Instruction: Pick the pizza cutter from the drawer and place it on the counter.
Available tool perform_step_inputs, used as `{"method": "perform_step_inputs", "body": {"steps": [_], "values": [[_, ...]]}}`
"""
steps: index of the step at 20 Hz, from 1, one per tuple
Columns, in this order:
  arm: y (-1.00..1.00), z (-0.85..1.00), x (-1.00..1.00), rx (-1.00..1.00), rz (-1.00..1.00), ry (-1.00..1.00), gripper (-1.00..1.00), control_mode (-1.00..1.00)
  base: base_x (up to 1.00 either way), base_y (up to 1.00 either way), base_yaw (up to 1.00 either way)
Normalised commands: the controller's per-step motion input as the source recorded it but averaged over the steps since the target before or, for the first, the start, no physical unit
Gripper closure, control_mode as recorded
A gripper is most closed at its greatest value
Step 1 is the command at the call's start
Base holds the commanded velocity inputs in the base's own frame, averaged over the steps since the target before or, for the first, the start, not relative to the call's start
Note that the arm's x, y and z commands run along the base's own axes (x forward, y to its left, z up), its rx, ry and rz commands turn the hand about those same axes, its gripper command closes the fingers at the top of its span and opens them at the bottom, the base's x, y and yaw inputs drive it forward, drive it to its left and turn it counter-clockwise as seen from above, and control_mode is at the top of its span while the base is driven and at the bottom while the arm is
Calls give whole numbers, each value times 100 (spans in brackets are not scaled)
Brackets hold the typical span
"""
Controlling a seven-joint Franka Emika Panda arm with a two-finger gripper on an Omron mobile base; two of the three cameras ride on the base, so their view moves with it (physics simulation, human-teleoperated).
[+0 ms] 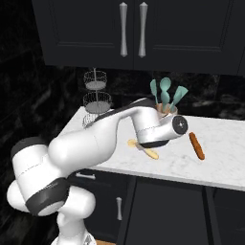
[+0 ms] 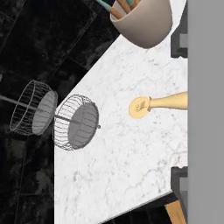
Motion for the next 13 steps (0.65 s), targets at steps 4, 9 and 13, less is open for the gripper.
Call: {"method": "perform_step_inputs", "body": {"steps": [4,9,13], "values": [[-16,57,-100,28,2,-5,-100,-100,0,0,0],[-18,15,-99,37,0,-1,-100,-100,0,0,0],[4,0,-95,40,0,-7,-100,-100,0,0,0]]}}
